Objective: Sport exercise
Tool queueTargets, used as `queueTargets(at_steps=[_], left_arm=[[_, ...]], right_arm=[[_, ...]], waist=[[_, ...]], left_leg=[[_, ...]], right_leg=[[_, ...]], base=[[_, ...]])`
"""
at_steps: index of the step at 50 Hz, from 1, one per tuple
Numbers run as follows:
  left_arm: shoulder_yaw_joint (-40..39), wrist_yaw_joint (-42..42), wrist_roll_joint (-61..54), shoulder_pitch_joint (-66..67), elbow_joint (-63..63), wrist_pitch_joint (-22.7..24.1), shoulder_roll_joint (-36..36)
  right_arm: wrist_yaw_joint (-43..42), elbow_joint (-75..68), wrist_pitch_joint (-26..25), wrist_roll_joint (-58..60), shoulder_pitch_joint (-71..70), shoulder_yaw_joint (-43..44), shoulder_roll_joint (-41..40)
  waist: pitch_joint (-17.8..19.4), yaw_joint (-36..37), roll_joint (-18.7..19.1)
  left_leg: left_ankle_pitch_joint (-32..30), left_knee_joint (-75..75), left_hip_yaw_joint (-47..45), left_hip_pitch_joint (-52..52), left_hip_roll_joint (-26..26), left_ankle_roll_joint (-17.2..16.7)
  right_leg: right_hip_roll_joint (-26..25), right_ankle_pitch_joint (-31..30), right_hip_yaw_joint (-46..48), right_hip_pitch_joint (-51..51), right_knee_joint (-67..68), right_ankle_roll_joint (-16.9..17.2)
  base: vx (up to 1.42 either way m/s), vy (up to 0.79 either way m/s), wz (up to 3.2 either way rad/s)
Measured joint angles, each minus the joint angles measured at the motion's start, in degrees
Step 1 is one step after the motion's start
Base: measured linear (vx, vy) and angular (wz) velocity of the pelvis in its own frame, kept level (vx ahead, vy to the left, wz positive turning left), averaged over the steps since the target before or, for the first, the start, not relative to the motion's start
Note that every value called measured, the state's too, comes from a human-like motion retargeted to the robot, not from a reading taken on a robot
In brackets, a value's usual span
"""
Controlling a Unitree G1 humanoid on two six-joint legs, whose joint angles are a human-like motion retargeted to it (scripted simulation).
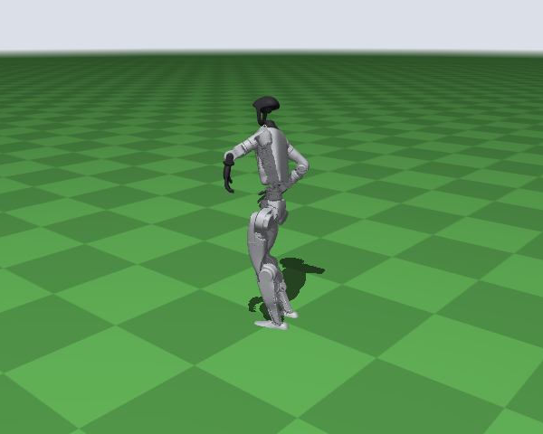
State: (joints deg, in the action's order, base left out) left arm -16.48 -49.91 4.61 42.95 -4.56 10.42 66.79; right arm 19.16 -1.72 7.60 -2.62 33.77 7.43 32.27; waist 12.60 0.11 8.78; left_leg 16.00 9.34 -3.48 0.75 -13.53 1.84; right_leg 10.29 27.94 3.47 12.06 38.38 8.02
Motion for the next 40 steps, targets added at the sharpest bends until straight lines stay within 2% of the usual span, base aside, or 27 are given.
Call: queueTargets(at_steps=[5, 10, 23, 35, 40], left_arm=[[-1.00, 3.82, -3.14, -2.27, 3.07, -0.02, -1.55], [2.78, 9.15, -6.94, -10.18, 4.70, 0.53, -2.81], [23.86, 19.17, -15.30, -39.62, 0.88, 2.73, -8.60], [42.80, 27.86, -12.37, -60.22, -15.89, 2.89, -26.86], [48.16, 31.94, -6.79, -60.61, -29.88, 1.35, -40.09]], right_arm=[[-4.22, -4.03, -0.07, -0.20, -5.49, -5.22, -1.30], [-7.94, -8.33, 0.81, -1.78, -11.80, -11.06, -1.61], [-9.27, -15.03, 3.45, -5.72, -25.70, -25.76, 3.47], [-10.17, -25.09, 2.67, 0.70, -36.78, -36.06, 0.47], [-10.91, -33.45, 1.07, 7.53, -37.97, -41.10, -6.07]], waist=[[-1.56, -1.54, -3.21], [-2.13, -3.19, -5.31], [-1.15, -6.04, -8.68], [-2.70, -5.90, -9.38], [-0.91, -5.66, -12.34]], left_leg=[[1.27, 0.70, -1.47, -0.96, -0.23, 0.13], [2.21, 0.58, -2.45, -1.18, 1.12, -0.34], [3.04, 1.02, -2.51, -1.24, 5.83, -1.73], [-0.01, -4.69, -1.04, 0.07, 10.24, -2.56], [-3.37, -5.71, -1.95, 3.66, 8.78, -2.29]], right_leg=[[0.44, 0.98, -0.29, 1.26, 1.01, 0.55], [-1.08, 0.17, -0.46, 0.93, -0.71, 0.54], [-6.37, -4.31, -0.56, -1.89, -6.96, -0.35], [-11.34, -11.91, 0.46, -6.63, -19.74, -0.98], [-9.05, -9.89, 0.21, -5.40, -10.29, -1.06]], base=[[0.00, 0.00, 0.00], [0.00, 0.00, 0.00], [0.00, 0.00, 0.00], [-0.01, 0.00, 0.00], [-0.07, -0.04, 0.01]])
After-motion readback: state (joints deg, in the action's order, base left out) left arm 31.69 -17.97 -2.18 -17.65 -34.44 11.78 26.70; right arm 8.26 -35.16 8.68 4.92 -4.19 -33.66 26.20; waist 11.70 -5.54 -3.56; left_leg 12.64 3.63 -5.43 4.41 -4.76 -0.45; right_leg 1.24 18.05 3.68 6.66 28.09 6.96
